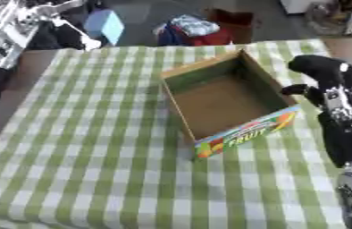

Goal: Pick up objects on the table and place them in the box.

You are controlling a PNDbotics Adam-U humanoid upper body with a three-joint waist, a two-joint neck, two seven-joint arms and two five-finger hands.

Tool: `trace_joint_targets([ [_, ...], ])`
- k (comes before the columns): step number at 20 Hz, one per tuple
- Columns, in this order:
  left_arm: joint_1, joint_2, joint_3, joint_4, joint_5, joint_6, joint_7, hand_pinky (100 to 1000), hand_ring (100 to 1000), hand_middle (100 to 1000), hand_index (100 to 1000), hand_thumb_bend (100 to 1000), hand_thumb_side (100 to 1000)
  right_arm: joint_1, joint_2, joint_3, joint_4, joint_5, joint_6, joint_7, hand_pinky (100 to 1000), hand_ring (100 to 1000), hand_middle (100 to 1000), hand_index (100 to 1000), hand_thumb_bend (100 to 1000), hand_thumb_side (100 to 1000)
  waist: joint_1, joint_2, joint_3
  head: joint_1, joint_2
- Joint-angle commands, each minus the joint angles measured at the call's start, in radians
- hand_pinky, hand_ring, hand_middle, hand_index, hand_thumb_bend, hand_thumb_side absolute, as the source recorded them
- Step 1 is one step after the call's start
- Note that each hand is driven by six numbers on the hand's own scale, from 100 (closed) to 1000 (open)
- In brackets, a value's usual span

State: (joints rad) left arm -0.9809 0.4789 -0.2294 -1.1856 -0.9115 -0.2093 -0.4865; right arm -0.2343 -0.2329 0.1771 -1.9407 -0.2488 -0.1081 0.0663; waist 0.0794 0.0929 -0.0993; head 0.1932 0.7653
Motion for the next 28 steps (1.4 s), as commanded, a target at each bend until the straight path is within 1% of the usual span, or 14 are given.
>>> trace_joint_targets([
  [1, -0.052, -0.060, -0.027, -0.002, -0.037, -0.028, 0.001, 751, 717, 617, 734, 160, 336, -0.020, -0.002, 0.012, -0.016, -0.014, 0.004, 0.016, 612, 819, 722, 721, 100, 549, 0.000, -0.009, -0.013, 0.022, 0.005],
  [4, -0.067, -0.124, -0.053, 0.024, -0.081, -0.048, 0.006, 753, 725, 627, 742, 157, 344, -0.028, 0.000, 0.021, -0.018, -0.020, 0.007, 0.026, 612, 820, 722, 721, 100, 550, 0.002, -0.004, -0.041, 0.040, 0.005],
  [6, -0.068, -0.156, -0.063, 0.043, -0.107, -0.060, 0.011, 754, 728, 633, 749, 150, 348, -0.032, 0.001, 0.024, -0.019, -0.022, 0.009, 0.030, 612, 820, 722, 721, 100, 550, 0.003, -0.001, -0.055, 0.047, 0.005],
  [9, -0.061, -0.194, -0.078, 0.073, -0.135, -0.078, 0.018, 755, 735, 649, 764, 164, 366, -0.038, 0.003, 0.027, -0.021, -0.025, 0.010, 0.034, 612, 820, 721, 720, 100, 556, 0.004, 0.004, -0.071, 0.056, 0.005],
  [17, -0.029, -0.264, -0.116, 0.123, -0.162, -0.122, 0.043, 753, 736, 659, 782, 169, 385, -0.049, 0.006, 0.031, -0.023, -0.030, 0.013, 0.040, 612, 811, 719, 721, 100, 549, 0.004, 0.012, -0.095, 0.068, 0.005],
  [23, -0.007, -0.280, -0.149, 0.139, -0.158, -0.162, 0.006, 764, 750, 678, 800, 201, 416, -0.050, 0.006, 0.031, -0.024, -0.032, 0.013, 0.042, 611, 803, 718, 721, 100, 545, 0.003, 0.013, -0.097, 0.065, 0.005],
  [25, -0.004, -0.278, -0.155, 0.132, -0.153, -0.171, -0.006, 769, 754, 693, 836, 240, 434, -0.051, 0.006, 0.031, -0.024, -0.032, 0.013, 0.042, 611, 803, 718, 721, 100, 549, 0.003, 0.013, -0.094, 0.064, 0.005],
  [26, -0.004, -0.275, -0.157, 0.127, -0.151, -0.173, -0.011, 775, 760, 716, 869, 324, 466, -0.050, 0.006, 0.031, -0.024, -0.032, 0.013, 0.042, 611, 803, 718, 721, 100, 548, 0.002, 0.012, -0.093, 0.063, 0.005],
  [27, -0.003, -0.272, -0.159, 0.122, -0.150, -0.176, -0.016, 776, 760, 718, 872, 330, 469, -0.050, 0.006, 0.031, -0.024, -0.032, 0.013, 0.041, 611, 803, 718, 721, 100, 548, 0.002, 0.012, -0.093, 0.063, 0.005],
  [28, -0.003, -0.269, -0.160, 0.116, -0.149, -0.177, -0.020, 779, 765, 728, 896, 430, 516, -0.050, 0.006, 0.030, -0.024, -0.032, 0.013, 0.041, 611, 804, 718, 721, 100, 548, 0.001, 0.011, -0.093, 0.063, 0.005],
])
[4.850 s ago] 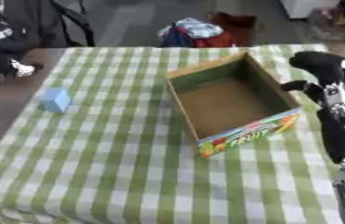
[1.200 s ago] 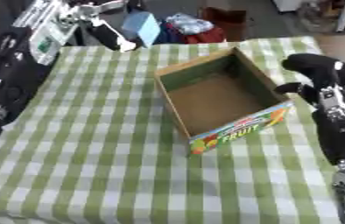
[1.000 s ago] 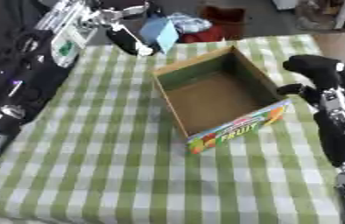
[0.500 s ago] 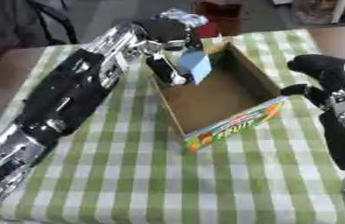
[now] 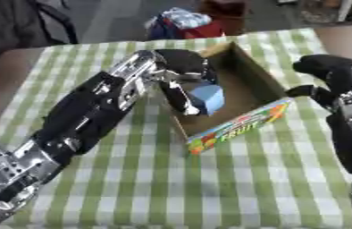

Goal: Pick up objects on the table and place them in the box.

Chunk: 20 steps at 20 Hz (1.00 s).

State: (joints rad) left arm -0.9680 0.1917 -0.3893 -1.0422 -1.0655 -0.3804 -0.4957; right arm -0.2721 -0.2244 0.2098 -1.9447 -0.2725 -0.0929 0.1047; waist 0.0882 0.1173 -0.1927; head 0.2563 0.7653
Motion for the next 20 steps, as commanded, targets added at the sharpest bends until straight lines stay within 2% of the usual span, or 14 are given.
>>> trace_joint_targets([
  [1, -0.015, 0.021, 0.000, -0.034, 0.005, -0.006, -0.014, 788, 770, 739, 916, 470, 536, -0.012, -0.003, -0.003, -0.020, -0.009, -0.002, 0.002, 611, 804, 718, 721, 100, 541, -0.008, -0.014, 0.000, 0.000, 0.005],
  [4, -0.015, 0.034, -0.005, -0.066, -0.014, -0.011, -0.015, 794, 781, 759, 953, 626, 607, -0.010, -0.003, -0.004, -0.020, -0.008, -0.002, 0.000, 612, 805, 717, 721, 100, 548, -0.011, -0.015, 0.003, -0.003, 0.005],
  [7, -0.013, 0.053, 0.001, -0.098, -0.006, -0.009, -0.006, 791, 776, 754, 951, 646, 617, -0.008, -0.003, -0.006, -0.020, -0.007, -0.003, -0.002, 612, 806, 718, 721, 100, 547, -0.014, -0.016, 0.011, -0.006, 0.005],
  [12, -0.014, 0.127, 0.048, -0.251, 0.105, 0.041, 0.063, 778, 747, 715, 917, 562, 616, -0.001, -0.003, -0.013, -0.019, -0.003, -0.005, -0.010, 612, 805, 717, 721, 100, 546, -0.023, -0.021, 0.044, -0.020, 0.005],
  [16, 0.017, 0.216, 0.100, -0.439, 0.250, 0.116, 0.129, 775, 737, 701, 908, 534, 622, 0.006, -0.004, -0.020, -0.019, 0.000, -0.008, -0.017, 612, 806, 717, 721, 100, 546, -0.028, -0.025, 0.072, -0.035, 0.005],
  [19, 0.032, 0.242, 0.109, -0.511, 0.304, 0.159, 0.124, 775, 737, 701, 908, 534, 622, 0.007, -0.005, -0.021, -0.018, 0.002, -0.008, -0.020, 612, 806, 717, 721, 100, 546, -0.029, -0.026, 0.076, -0.037, 0.005],
  [20, 0.035, 0.246, 0.110, -0.523, 0.312, 0.168, 0.119, 755, 696, 661, 869, 389, 605, 0.007, -0.004, -0.022, -0.018, 0.002, -0.009, -0.020, 612, 806, 718, 720, 100, 546, -0.030, -0.026, 0.078, -0.039, 0.005],
])
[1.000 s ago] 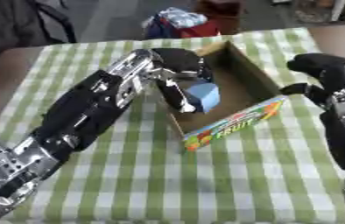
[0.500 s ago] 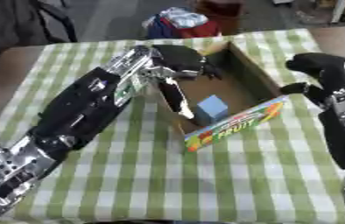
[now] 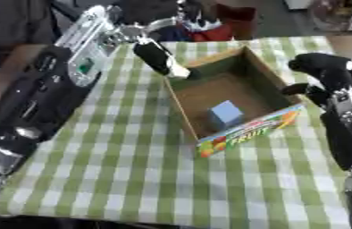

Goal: Pick up objects on the table and place them in the box.

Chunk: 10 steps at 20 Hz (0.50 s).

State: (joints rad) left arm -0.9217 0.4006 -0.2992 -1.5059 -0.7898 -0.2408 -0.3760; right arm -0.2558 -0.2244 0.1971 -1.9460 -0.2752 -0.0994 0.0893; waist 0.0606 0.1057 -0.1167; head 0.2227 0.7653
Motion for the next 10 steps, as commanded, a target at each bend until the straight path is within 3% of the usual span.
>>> trace_joint_targets([
  [1, 0.001, 0.044, 0.032, -0.076, 0.048, 0.040, 0.004, 754, 691, 657, 865, 377, 597, -0.007, -0.002, -0.014, -0.017, 0.006, -0.003, -0.008, 612, 806, 718, 720, 100, 546, -0.010, -0.014, 0.013, -0.012, 0.005],
  [5, 0.095, 0.018, 0.125, -0.175, 0.109, 0.102, 0.058, 743, 668, 631, 838, 269, 601, 0.004, -0.003, -0.036, -0.016, 0.016, -0.011, -0.028, 612, 806, 718, 720, 100, 546, -0.021, -0.013, 0.082, -0.053, 0.005],
  [10, 0.225, -0.006, 0.256, -0.306, 0.189, 0.182, 0.138, 731, 653, 616, 817, 180, 608, 0.004, -0.007, -0.045, -0.017, 0.025, -0.015, -0.041, 612, 806, 718, 720, 100, 546, -0.023, -0.006, 0.106, -0.069, 0.005],
])
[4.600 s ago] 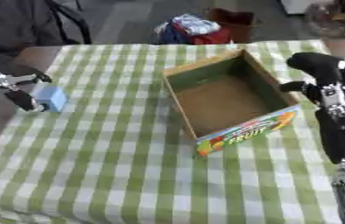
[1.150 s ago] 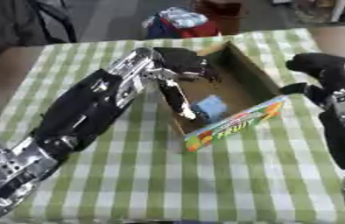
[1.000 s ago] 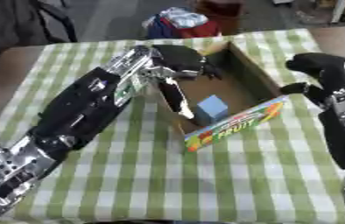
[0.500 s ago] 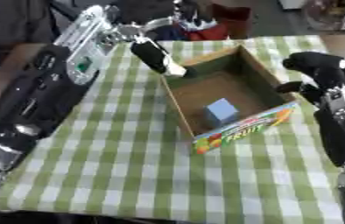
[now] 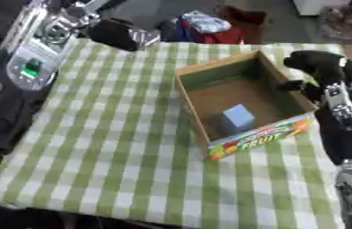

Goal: Pick up objects on the table and place them in the box.

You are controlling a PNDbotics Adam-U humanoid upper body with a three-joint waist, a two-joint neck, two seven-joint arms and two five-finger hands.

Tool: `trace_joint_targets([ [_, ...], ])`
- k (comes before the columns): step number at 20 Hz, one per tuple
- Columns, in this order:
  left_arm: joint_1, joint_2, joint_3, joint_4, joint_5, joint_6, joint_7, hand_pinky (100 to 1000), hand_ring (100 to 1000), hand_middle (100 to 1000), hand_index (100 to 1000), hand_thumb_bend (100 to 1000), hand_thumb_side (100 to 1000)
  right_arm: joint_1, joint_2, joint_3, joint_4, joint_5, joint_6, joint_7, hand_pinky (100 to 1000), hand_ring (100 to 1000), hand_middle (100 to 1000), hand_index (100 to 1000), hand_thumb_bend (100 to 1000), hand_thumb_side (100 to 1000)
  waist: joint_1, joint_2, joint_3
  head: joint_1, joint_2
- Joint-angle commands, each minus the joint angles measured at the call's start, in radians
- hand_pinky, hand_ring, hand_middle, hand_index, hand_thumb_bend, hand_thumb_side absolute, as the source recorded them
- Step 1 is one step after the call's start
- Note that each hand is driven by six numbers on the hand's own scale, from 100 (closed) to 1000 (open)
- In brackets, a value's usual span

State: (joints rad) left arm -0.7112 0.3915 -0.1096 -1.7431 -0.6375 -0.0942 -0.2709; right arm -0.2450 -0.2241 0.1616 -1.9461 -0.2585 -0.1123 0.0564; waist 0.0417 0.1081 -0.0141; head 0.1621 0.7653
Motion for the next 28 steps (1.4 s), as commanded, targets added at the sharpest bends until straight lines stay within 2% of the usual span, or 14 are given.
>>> trace_joint_targets([
  [1, 0.039, -0.003, 0.090, -0.093, 0.052, 0.050, 0.048, 729, 651, 613, 815, 161, 609, -0.007, -0.008, -0.011, -0.016, 0.009, -0.002, -0.009, 612, 806, 718, 720, 100, 546, -0.004, -0.008, 0.006, -0.009, 0.005],
  [6, 0.162, -0.032, 0.213, -0.216, 0.128, 0.126, 0.124, 720, 649, 612, 815, 122, 617, -0.007, -0.008, -0.009, -0.017, 0.012, -0.003, -0.010, 612, 806, 718, 720, 100, 546, -0.003, -0.006, 0.010, -0.002, 0.005],
  [9, 0.240, -0.040, 0.252, -0.252, 0.176, 0.146, 0.171, 711, 639, 606, 814, 108, 624, -0.006, -0.007, -0.009, -0.016, 0.011, -0.002, -0.010, 612, 806, 719, 721, 100, 547, -0.002, -0.009, 0.007, 0.006, 0.005],
  [14, 0.335, -0.061, 0.264, -0.257, 0.252, 0.096, 0.247, 705, 632, 602, 812, 100, 632, -0.003, -0.005, -0.008, -0.014, 0.011, -0.002, -0.010, 612, 806, 719, 721, 100, 548, -0.002, -0.010, 0.008, 0.009, 0.005],
  [28, 0.395, -0.038, 0.210, -0.257, 0.495, 0.051, 0.491, 698, 622, 594, 810, 100, 636, -0.003, -0.007, -0.008, -0.016, 0.011, -0.002, -0.009, 612, 806, 719, 720, 100, 546, -0.001, -0.009, 0.005, 0.008, 0.005],
])
